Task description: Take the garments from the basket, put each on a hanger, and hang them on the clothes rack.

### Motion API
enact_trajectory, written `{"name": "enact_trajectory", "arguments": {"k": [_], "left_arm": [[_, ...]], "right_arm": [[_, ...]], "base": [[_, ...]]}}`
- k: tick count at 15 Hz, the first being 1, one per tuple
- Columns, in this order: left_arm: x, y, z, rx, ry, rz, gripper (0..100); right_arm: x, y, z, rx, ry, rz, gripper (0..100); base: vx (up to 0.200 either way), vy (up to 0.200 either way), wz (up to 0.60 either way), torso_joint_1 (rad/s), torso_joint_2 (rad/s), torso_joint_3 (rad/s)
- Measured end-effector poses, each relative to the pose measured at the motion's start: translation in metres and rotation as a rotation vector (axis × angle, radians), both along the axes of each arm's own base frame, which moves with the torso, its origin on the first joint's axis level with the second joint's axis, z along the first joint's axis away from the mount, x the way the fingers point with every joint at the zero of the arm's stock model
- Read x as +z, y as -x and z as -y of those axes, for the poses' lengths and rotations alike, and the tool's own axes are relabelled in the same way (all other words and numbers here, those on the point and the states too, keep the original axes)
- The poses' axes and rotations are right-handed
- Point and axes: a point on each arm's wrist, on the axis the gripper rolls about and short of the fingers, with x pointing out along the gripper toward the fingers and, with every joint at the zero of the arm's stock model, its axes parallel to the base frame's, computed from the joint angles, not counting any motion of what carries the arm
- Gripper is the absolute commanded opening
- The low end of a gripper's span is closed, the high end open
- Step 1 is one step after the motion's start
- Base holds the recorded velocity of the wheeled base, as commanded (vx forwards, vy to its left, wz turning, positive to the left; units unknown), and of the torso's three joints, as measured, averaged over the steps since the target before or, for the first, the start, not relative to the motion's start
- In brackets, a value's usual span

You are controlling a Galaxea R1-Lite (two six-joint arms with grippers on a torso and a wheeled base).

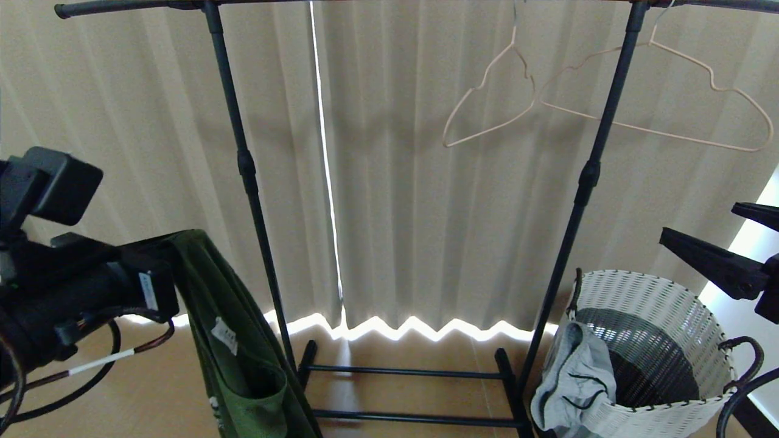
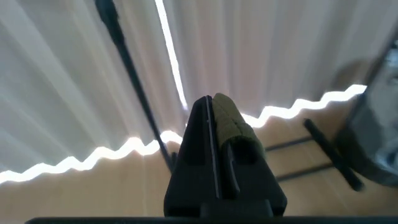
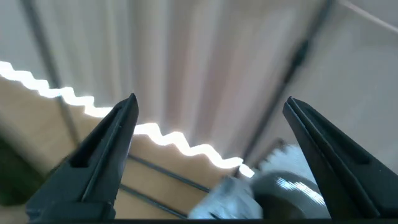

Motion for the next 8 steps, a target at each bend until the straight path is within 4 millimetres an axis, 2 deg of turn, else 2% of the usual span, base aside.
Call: {"name": "enact_trajectory", "arguments": {"k": [3,8], "left_arm": [[-0.014,0.028,-0.009,-0.081,0.059,-0.018,0],[-0.014,0.044,-0.014,-0.103,0.08,0.016,0]], "right_arm": [[-0.006,0.009,0.007,-0.061,0.007,0.006,100],[-0.015,0.019,0.01,-0.067,0.006,0.002,100]], "base": [[0.0,0.0,0.0,0.0,0.0,0.0],[0.0,0.0,0.0,0.0,0.0,0.0]]}}
